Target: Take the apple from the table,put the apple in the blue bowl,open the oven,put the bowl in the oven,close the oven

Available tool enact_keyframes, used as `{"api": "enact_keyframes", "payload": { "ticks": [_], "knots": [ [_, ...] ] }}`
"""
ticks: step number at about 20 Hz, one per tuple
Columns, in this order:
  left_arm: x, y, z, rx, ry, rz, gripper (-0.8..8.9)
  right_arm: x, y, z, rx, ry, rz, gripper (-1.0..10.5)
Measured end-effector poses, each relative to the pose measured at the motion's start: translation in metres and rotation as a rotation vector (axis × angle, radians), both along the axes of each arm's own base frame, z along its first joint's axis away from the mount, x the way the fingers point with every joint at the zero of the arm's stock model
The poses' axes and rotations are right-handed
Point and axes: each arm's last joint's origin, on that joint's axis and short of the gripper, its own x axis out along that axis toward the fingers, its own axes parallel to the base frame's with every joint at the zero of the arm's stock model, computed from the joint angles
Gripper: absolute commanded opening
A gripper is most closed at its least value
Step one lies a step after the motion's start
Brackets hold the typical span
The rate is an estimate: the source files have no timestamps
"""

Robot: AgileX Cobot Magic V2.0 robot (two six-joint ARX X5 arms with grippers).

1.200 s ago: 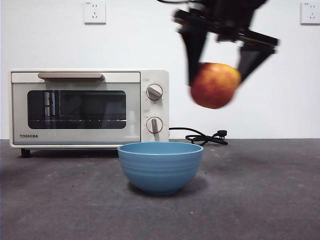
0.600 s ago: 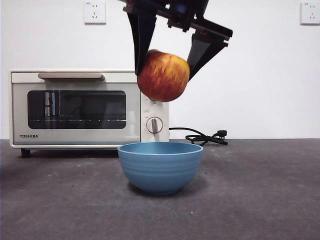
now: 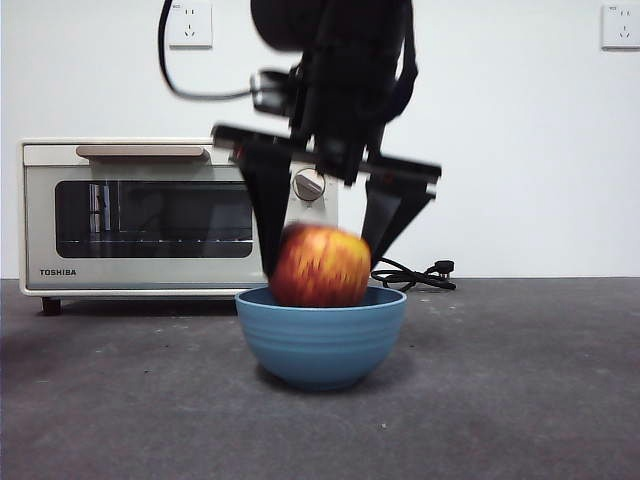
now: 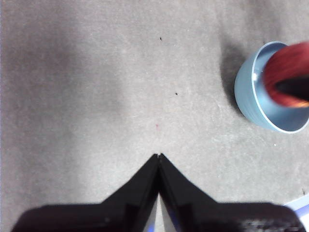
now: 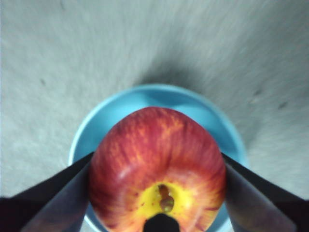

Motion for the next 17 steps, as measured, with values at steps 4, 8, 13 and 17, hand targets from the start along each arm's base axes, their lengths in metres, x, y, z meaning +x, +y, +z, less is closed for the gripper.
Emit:
{"api": "enact_keyframes", "payload": {
  "ticks": [4, 8, 13, 17],
  "knots": [
    [0.000, 0.000, 0.000, 0.002, -0.001, -0.002, -0.04, 0.004, 0.006, -0.022, -0.022, 0.064, 0.008, 0.5],
    [0.000, 0.000, 0.000, 0.003, -0.002, -0.004, -0.04, 0.006, 0.007, -0.031, -0.041, 0.079, 0.007, 0.7],
    [0.000, 0.000, 0.000, 0.005, -0.008, -0.008, -0.04, 0.006, 0.007, -0.031, -0.055, 0.068, 0.002, 3.8],
    [0.001, 0.000, 0.001, 0.006, -0.015, -0.008, -0.04, 0.005, 0.006, -0.032, -0.066, 0.072, 0.001, 4.8]
  ]
}}
